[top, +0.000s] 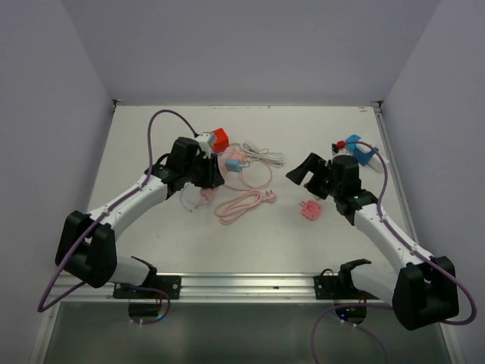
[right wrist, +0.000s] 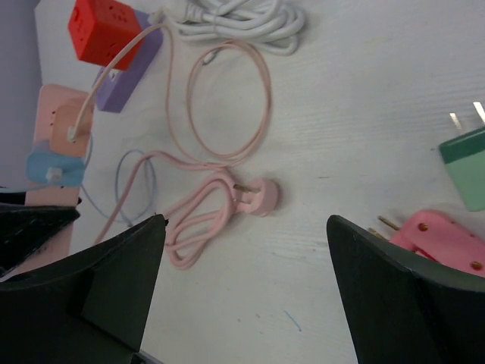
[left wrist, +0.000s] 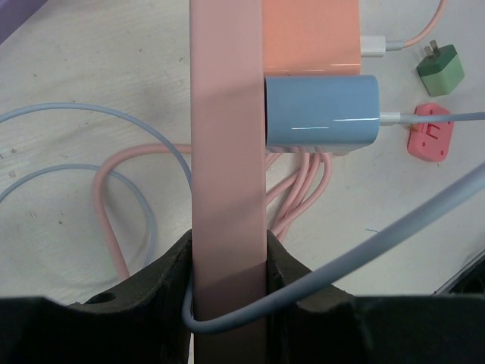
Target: Pull the plug off the socket
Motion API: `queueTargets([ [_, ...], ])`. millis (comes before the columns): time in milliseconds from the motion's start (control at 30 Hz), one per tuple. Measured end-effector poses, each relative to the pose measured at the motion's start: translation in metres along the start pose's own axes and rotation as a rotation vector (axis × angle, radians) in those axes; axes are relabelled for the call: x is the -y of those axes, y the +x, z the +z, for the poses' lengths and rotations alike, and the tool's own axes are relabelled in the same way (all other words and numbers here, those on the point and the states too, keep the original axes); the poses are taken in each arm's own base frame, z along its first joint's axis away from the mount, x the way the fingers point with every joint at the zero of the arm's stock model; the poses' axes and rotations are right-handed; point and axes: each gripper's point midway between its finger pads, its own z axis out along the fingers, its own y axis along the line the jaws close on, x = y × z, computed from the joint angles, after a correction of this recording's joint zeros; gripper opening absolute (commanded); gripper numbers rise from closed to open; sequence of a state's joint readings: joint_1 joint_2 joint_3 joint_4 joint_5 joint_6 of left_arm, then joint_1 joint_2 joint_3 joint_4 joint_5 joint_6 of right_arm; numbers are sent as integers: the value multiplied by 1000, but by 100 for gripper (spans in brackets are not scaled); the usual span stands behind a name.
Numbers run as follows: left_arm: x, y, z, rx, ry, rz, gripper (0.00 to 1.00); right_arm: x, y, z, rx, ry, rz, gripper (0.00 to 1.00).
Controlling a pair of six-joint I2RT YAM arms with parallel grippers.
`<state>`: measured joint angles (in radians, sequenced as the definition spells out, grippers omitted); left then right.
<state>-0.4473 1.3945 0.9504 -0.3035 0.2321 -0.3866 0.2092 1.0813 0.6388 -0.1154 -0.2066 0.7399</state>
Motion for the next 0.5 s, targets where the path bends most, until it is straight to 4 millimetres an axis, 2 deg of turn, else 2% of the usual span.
queueTargets([
  [333, 8, -3, 3, 21, 24, -51, 0, -100, 20, 24, -52, -212, -6, 90],
  [500, 22, 0, 6, 26, 41, -63, 0, -136, 28, 34, -57, -279, 10, 90],
])
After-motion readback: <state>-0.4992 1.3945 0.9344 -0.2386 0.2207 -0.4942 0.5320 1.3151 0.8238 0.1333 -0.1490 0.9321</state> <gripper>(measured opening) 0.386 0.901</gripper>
